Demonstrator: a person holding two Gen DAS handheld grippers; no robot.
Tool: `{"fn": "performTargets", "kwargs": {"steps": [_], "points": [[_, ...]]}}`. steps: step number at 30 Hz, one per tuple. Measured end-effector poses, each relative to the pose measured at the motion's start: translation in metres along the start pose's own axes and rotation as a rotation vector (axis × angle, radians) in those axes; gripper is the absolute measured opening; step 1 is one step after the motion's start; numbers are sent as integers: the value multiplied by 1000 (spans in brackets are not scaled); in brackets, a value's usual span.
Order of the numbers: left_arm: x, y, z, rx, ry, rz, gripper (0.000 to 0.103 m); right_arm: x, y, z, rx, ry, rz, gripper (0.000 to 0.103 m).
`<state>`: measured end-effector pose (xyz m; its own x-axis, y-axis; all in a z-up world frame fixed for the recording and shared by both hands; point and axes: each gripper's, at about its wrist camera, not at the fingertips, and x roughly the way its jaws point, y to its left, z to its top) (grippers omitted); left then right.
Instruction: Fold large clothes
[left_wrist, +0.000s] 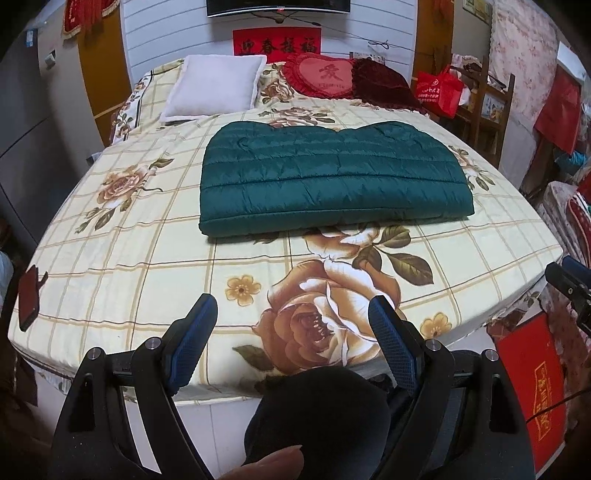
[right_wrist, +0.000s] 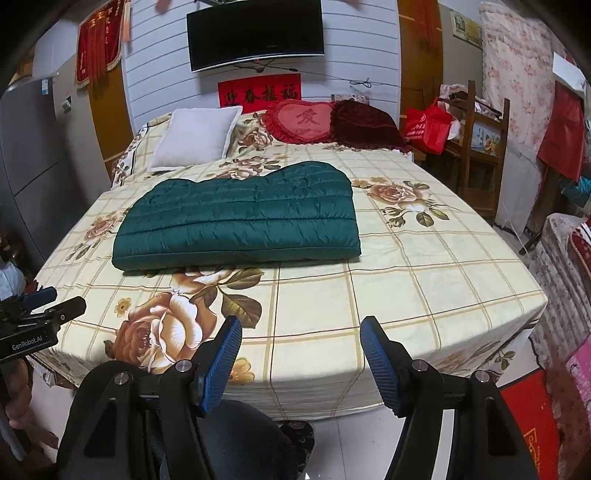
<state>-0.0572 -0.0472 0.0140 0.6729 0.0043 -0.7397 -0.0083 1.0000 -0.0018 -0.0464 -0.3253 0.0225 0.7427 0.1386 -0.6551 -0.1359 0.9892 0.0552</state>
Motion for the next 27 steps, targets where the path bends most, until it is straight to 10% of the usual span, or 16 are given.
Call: {"fn": "performTargets", "kwargs": {"steps": [27], "points": [[-2,-3,0,4,-14,-37,84,-2,1,-2,-19,-5,7,64]]}}
